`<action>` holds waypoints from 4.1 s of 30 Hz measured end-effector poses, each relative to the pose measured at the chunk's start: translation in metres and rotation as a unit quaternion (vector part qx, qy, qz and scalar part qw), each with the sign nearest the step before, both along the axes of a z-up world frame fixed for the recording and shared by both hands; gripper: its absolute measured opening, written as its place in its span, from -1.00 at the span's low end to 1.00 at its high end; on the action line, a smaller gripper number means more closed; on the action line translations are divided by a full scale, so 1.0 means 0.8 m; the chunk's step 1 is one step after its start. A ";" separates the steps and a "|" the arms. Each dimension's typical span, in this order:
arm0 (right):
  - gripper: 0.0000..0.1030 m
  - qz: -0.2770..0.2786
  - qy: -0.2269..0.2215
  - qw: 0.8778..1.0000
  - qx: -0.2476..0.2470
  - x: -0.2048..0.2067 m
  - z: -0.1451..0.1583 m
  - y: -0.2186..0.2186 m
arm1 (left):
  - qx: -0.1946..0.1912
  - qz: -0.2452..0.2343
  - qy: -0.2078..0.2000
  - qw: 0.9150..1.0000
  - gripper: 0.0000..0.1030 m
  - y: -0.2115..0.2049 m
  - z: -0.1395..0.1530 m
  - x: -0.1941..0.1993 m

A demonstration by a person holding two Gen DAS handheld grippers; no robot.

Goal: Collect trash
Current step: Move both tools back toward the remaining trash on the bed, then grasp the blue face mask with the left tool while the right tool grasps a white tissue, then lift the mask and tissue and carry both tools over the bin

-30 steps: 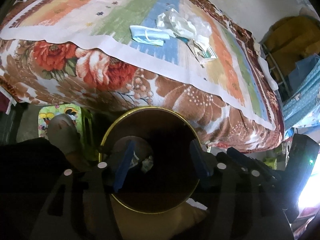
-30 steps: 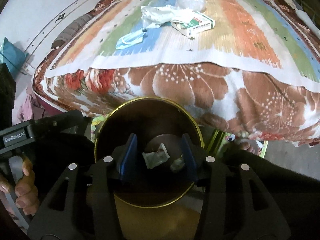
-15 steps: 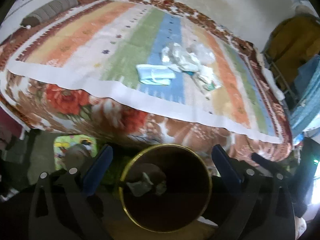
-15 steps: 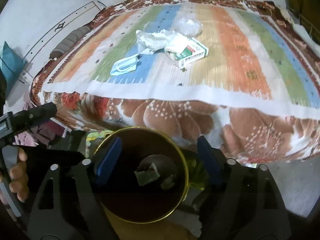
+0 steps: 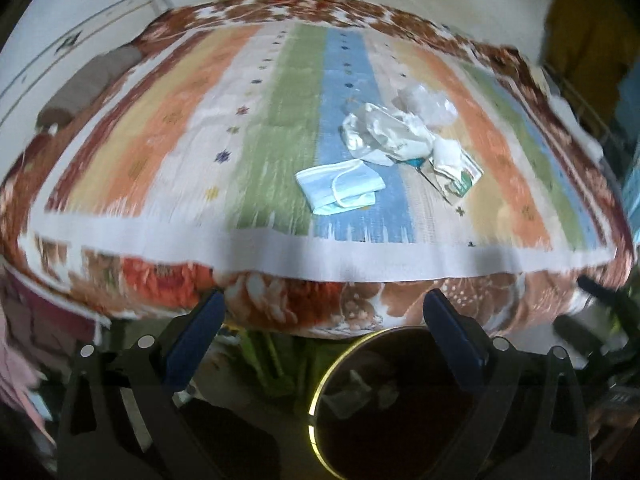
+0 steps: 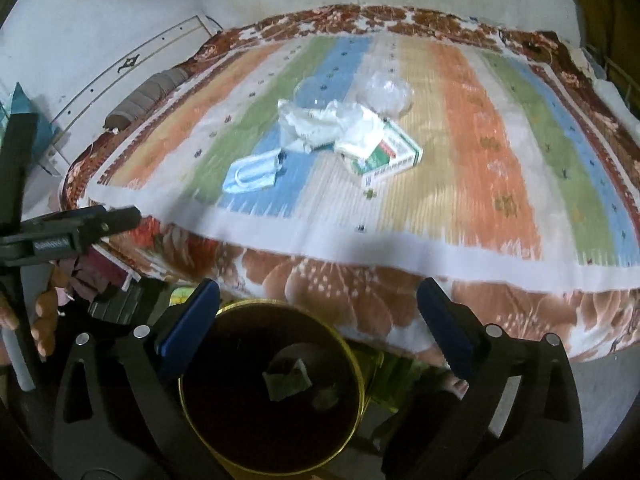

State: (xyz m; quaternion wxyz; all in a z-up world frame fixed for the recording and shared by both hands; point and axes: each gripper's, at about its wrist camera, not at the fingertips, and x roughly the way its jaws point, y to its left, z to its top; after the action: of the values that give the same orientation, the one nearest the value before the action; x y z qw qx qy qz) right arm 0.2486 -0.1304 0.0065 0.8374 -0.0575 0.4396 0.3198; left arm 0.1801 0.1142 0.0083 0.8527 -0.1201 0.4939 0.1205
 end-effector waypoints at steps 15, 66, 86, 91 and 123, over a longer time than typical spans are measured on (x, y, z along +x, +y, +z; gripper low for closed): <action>0.83 0.013 -0.037 0.999 0.001 0.049 0.016 0.024 | 0.039 -0.091 0.031 0.995 0.89 0.002 -0.016 0.060; -0.20 -0.007 0.018 0.999 -0.032 0.247 -0.094 0.124 | 0.095 -0.212 0.074 0.970 0.07 0.017 -0.131 0.170; -0.90 0.004 0.037 0.999 -0.028 0.235 -0.082 0.125 | 0.038 -0.164 0.060 0.984 -0.72 0.017 -0.097 0.167; -0.90 -0.001 0.038 0.999 -0.018 0.228 -0.069 0.115 | -0.002 -0.123 0.047 0.991 -0.74 0.034 -0.084 0.162; -0.90 0.001 -0.033 0.999 0.005 0.115 0.023 0.073 | -0.135 -0.027 -0.046 0.989 -0.74 0.016 0.019 0.070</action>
State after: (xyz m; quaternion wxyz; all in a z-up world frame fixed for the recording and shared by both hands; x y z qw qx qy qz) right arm 0.3406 -0.0720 0.0246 0.8515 -0.0640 0.4096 0.3209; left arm 0.2359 0.1267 0.0232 0.8533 -0.2264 0.4691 0.0239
